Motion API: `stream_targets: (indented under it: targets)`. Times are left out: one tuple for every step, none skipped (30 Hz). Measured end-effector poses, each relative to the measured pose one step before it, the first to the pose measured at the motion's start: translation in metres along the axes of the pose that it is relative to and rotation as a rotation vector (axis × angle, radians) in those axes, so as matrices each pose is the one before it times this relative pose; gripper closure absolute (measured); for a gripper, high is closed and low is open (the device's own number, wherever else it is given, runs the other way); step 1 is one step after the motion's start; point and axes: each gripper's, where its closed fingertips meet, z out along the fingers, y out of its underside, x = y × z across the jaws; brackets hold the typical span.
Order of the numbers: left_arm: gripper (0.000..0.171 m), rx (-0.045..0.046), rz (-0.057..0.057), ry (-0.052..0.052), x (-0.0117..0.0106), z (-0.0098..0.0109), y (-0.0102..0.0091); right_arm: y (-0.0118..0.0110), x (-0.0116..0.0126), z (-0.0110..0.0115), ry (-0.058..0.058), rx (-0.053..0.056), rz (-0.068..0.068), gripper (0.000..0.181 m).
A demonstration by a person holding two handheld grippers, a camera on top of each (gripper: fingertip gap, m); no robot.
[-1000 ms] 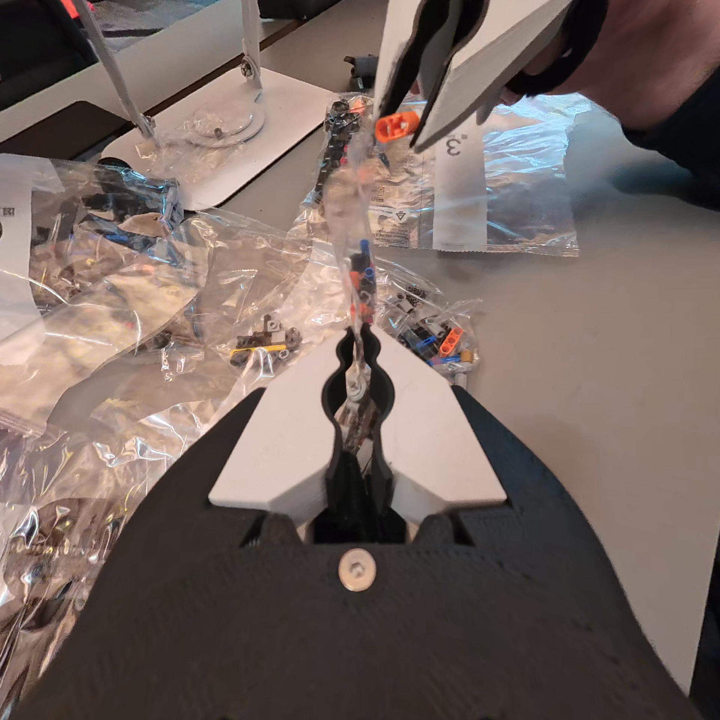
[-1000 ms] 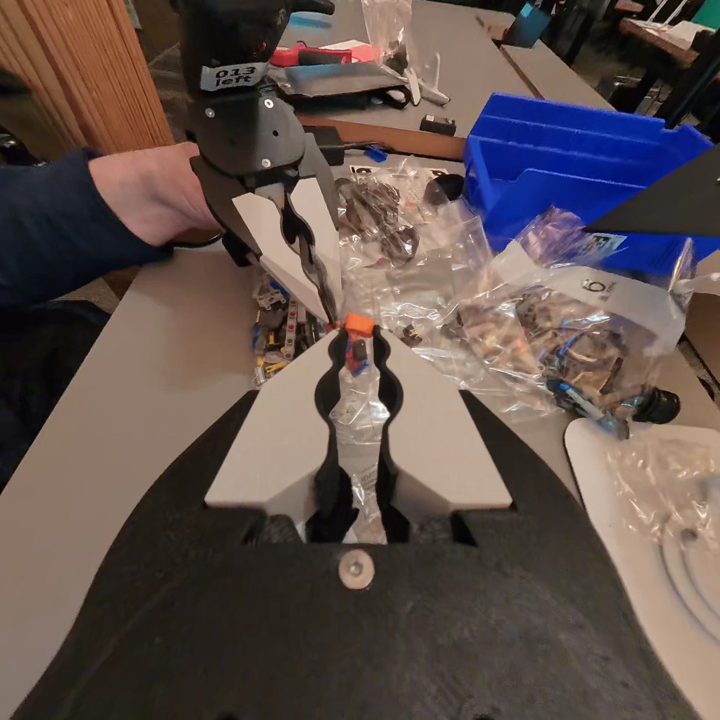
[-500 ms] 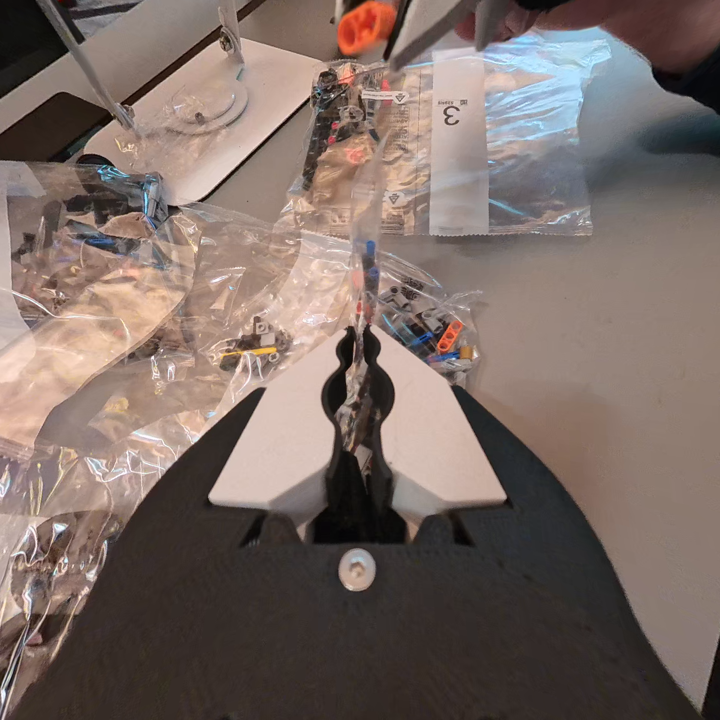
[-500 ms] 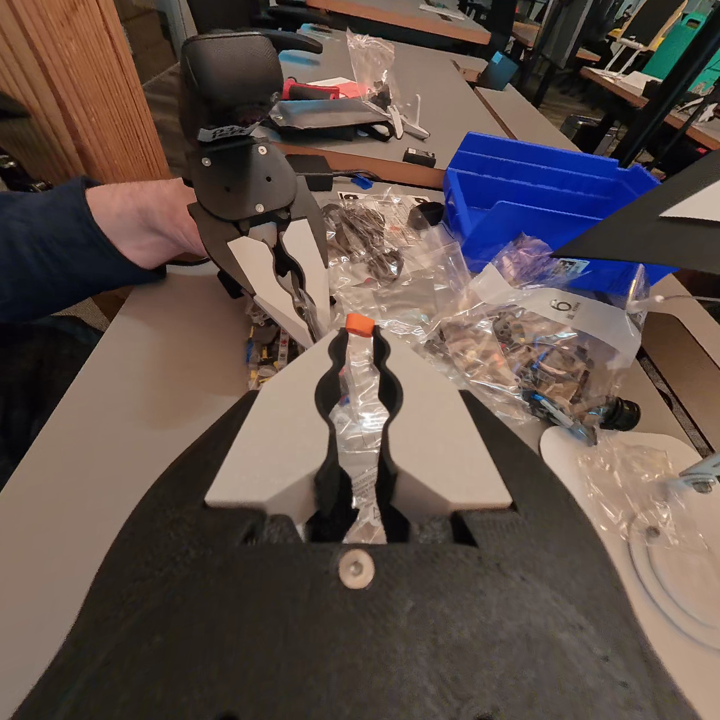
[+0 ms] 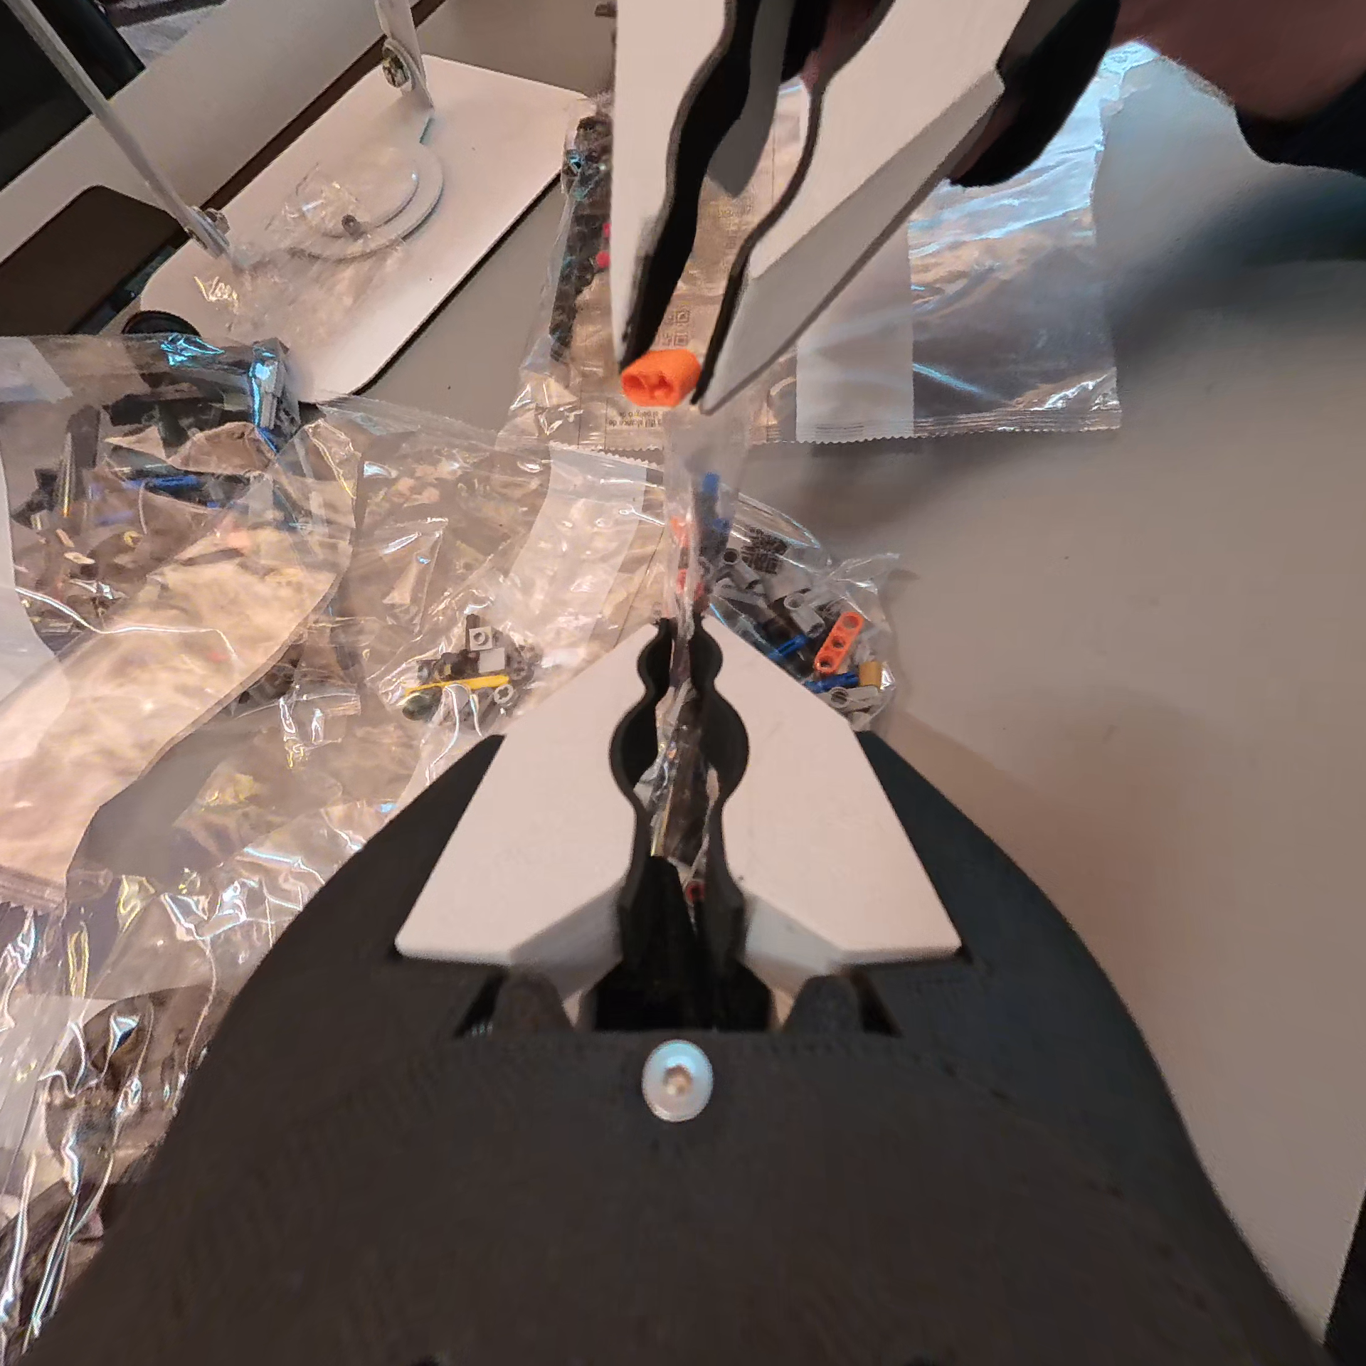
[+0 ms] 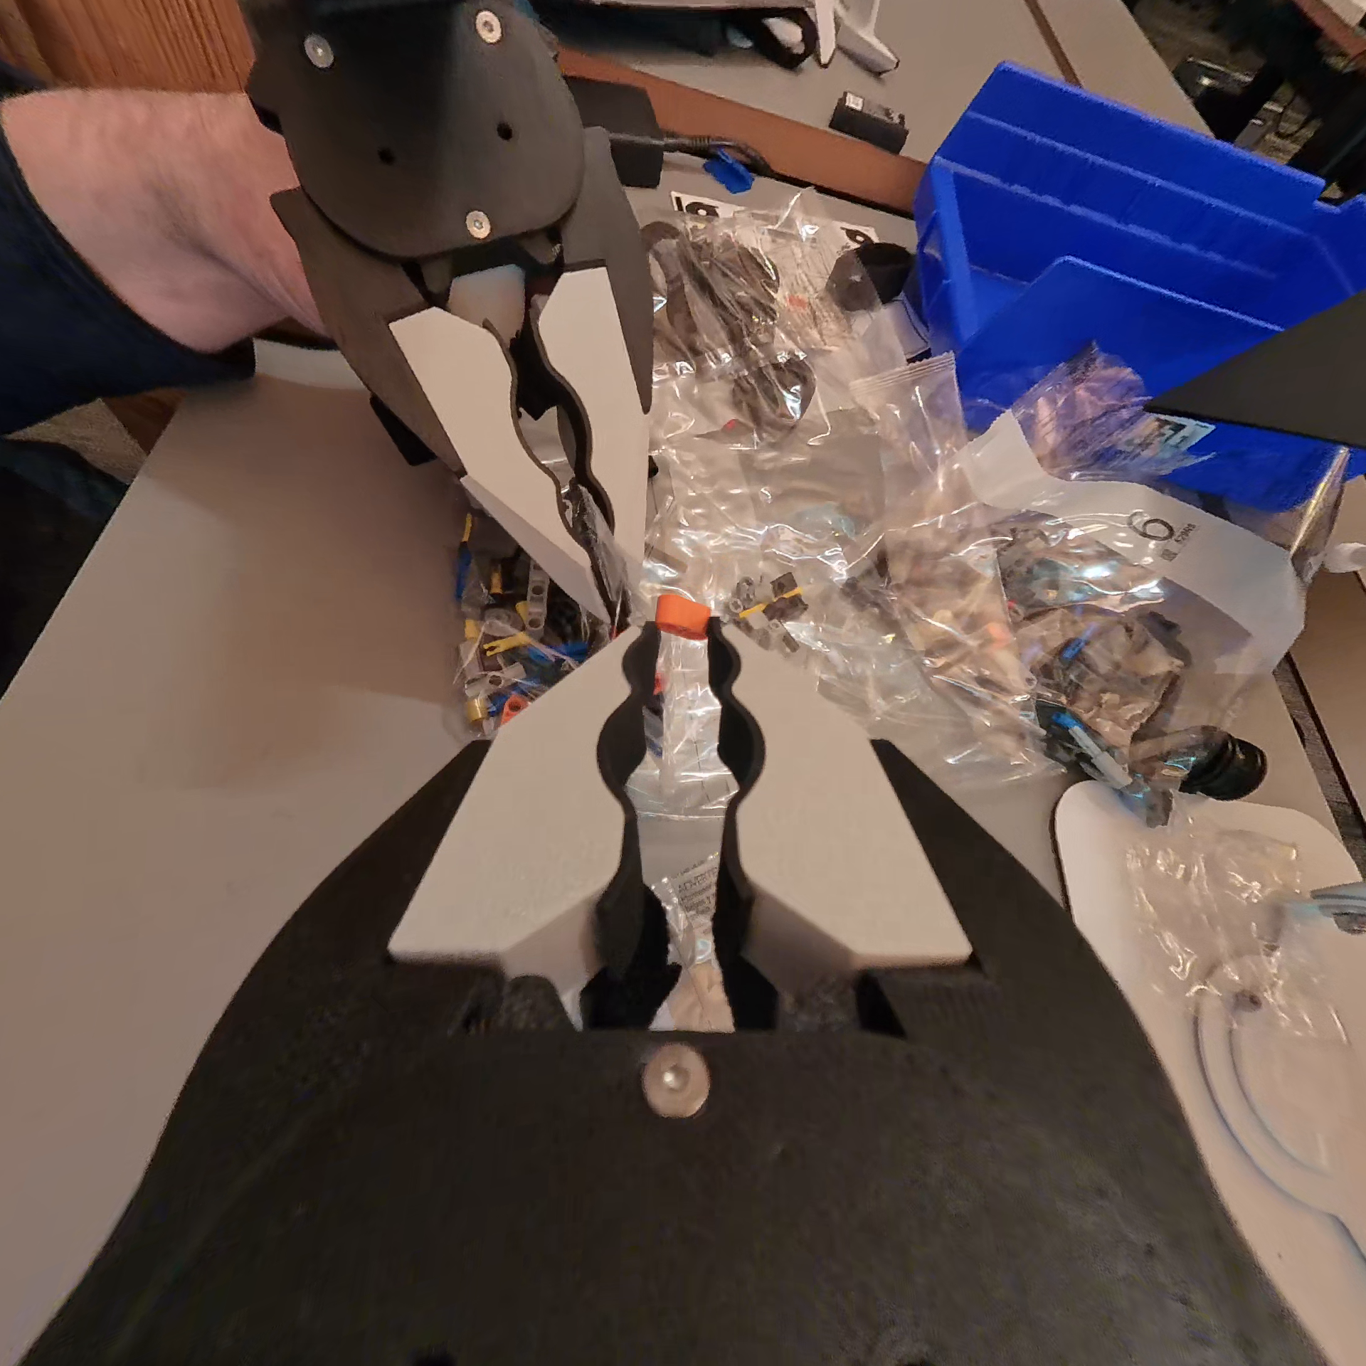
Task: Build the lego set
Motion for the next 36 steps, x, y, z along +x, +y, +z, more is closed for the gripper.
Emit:
stream_targets:
  targets:
    - [0.168,-0.00143,-0.0013,0.0016,0.00028,0.00007,0.00020,0.00189,-0.00052,0.00041,-0.0006,-0.0136,-0.0067,0.170]
    - [0.168,-0.00274,-0.0017,0.0014,0.00023,0.00014,0.00052,0.00292,-0.00078,0.00061,0.0011,-0.0215,-0.0142,0.170]
    - [0.168,-0.00379,0.0001,-0.0001,0.00000,0.00033,0.00070,0.00260,-0.00066,0.00064,0.0039,-0.0180,-0.0178,0.170]
    - [0.168,-0.00153,-0.0007,0.0020,0.00041,0.00032,0.00024,0.00086,-0.00135,0.00042,-0.0013,-0.0073,-0.0130,0.170]
    - [0.169,0.00065,-0.0021,0.0033,0.00054,0.00015,-0.00003,-0.00034,-0.00062,0.00029,0.0017,-0.0011,-0.0093,0.170]
    - [0.168,0.00046,-0.0005,0.0006,0.00010,-0.00003,-0.00014,0.00010,-0.00082,0.00045,0.0014,-0.0056,-0.0104,0.170]
    - [0.169,-0.00144,-0.0006,0.0004,-0.00006,0.00004,0.00024,-0.00027,-0.00024,0.00023,0.0066,-0.0040,-0.0116,0.170]
    - [0.169,0.00130,-0.0039,0.0056,0.00063,-0.00011,-0.00021,-0.00202,-0.00007,-0.00034,0.0086,0.0074,-0.0136,0.170]
    - [0.168,0.00522,-0.0055,0.0066,0.00054,-0.00032,-0.00072,-0.00241,0.00019,-0.00060,0.0091,0.0103,-0.0121,0.170]
    - [0.169,0.00498,-0.0057,0.0035,0.00007,-0.00040,-0.00063,-0.00010,-0.00087,-0.00043,-0.0030,-0.0050,-0.0053,0.170]
    - [0.169,-0.00169,-0.0125,0.0023,-0.00049,-0.00022,0.00054,0.00127,-0.00039,-0.00055,0.0016,-0.0122,-0.0114,0.170]
    - [0.169,-0.00079,-0.0135,0.0015,-0.00076,-0.00021,0.00033,0.00078,-0.00032,-0.00097,0.0047,-0.0049,-0.0193,0.170]
    - [0.169,0.00592,-0.0085,0.0069,0.00027,-0.00032,-0.00063,-0.00068,-0.00120,-0.00104,-0.0031,0.0046,-0.0139,0.170]
    - [0.168,0.00900,-0.0042,0.0096,0.00114,-0.00025,-0.00130,-0.00039,-0.00018,-0.00073,0.0000,0.0031,-0.0057,0.170]
    - [0.168,0.00387,-0.0025,0.0041,0.00061,-0.00006,-0.00053,0.00096,-0.00011,-0.00012,0.0023,-0.0079,-0.0081,0.170]
    - [0.168,-0.00534,-0.0094,0.0022,-0.00008,0.00027,0.00070,0.00018,0.00023,-0.00017,0.0088,-0.0038,-0.0165,0.170]
    - [0.168,-0.00250,-0.0083,0.0021,-0.00018,0.00029,0.00043,-0.00137,-0.00078,-0.00022,0.0040,0.0046,-0.0158,0.169]
    - [0.168,0.00286,-0.0041,0.0036,0.00016,0.00011,-0.00030,-0.00118,-0.00140,-0.00012,-0.0024,0.0002,-0.0107,0.170]
    - [0.169,0.00427,-0.0046,0.0114,0.00132,0.00003,-0.00050,0.00012,0.00022,0.00002,0.0103,-0.0084,-0.0147,0.170]
    - [0.168,0.00332,-0.0059,0.0053,0.00060,-0.00014,-0.00029,0.00221,0.00031,0.00025,0.0116,-0.0219,-0.0201,0.169]
    - [0.168,-0.00435,-0.0131,-0.0032,-0.00117,-0.00024,0.00097,0.00064,-0.00146,0.00016,0.0008,-0.0102,-0.0204,0.170]
    - [0.168,-0.00097,-0.0152,0.0026,-0.00068,-0.00041,0.00066,-0.00069,-0.00029,-0.00028,0.0073,-0.0011,-0.0153,0.169]
    - [0.169,0.00751,-0.0077,0.0089,0.00059,-0.00067,-0.00066,0.00036,0.00182,-0.00011,0.0168,-0.0091,-0.0099,0.170]
    - [0.169,0.00727,-0.0021,0.0082,0.00087,-0.00050,-0.00065,0.00126,0.00149,-0.00044,0.0119,-0.0138,-0.0067,0.169]
    - [0.169,0.00182,-0.0100,0.0048,0.00030,-0.00040,-0.00002,-0.00057,-0.00140,-0.00115,-0.0076,0.0017,-0.0053,0.170]
    - [0.169,0.00378,-0.0116,0.0081,0.00064,-0.00034,-0.00040,-0.00067,0.00001,-0.00108,0.0001,0.0034,-0.0027,0.170]
    - [0.169,0.00816,-0.0039,0.0103,0.00142,-0.00025,-0.00120,0.00082,0.00054,-0.00048,0.0050,-0.0072,-0.0063,0.170]
    - [0.169,0.00493,-0.0033,0.0089,0.00135,-0.00006,-0.00079,0.00064,-0.00172,-0.00005,-0.0031,-0.0067,-0.0195,0.170]
    - [0.169,-0.00292,-0.0083,0.0056,0.00063,0.00041,0.00027,-0.00087,-0.00045,0.00002,0.0104,0.0016,-0.0264,0.169]
    - [0.169,-0.00015,-0.0042,0.0031,0.00042,0.00038,-0.00029,0.00038,0.00145,0.00046,0.0179,-0.0117,-0.0138,0.169]
    - [0.169,0.00214,0.0012,0.0064,0.00114,0.00037,-0.00067,0.00233,0.00092,0.00134,0.0095,-0.0267,-0.0052,0.169]
    - [0.169,-0.00335,0.0019,0.0056,0.00131,0.00058,0.00008,0.00012,-0.00139,0.00101,0.0002,-0.0114,-0.0143,0.169]
    - [0.169,-0.00383,0.0003,0.0045,0.00104,0.00036,0.00025,-0.00089,0.00063,0.00062,0.0156,-0.0015,-0.0168,0.169]
    - [0.169,-0.00021,-0.0002,0.0050,0.00102,0.00027,-0.00027,0.00050,0.00035,0.00107,0.0093,-0.0111,-0.0101,0.169]
    - [0.169,0.00165,-0.0002,0.0043,0.00080,0.00018,-0.00038,0.00046,-0.00044,0.00085,0.0029,-0.0092,-0.0082,0.169]
    - [0.169,0.00130,-0.0022,0.0030,0.00026,0.00011,-0.00023,-0.00042,-0.00025,0.00040,0.0033,0.0010,-0.0075,0.169]
